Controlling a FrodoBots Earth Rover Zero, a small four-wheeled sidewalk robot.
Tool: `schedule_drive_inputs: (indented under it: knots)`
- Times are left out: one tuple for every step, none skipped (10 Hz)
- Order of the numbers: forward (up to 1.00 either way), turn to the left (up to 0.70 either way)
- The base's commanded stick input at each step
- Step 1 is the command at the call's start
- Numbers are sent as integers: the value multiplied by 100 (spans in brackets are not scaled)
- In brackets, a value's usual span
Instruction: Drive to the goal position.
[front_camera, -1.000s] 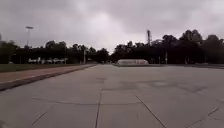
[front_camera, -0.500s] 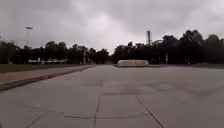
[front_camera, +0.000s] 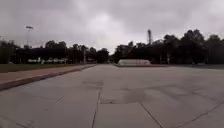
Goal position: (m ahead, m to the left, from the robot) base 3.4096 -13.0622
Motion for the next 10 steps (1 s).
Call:
schedule_drive_inputs:
  knots:
    - [70,0]
    - [70,0]
    - [70,0]
    - [70,0]
    - [70,0]
    - [70,0]
    - [70,0]
    - [70,0]
    - [70,0]
    - [70,0]
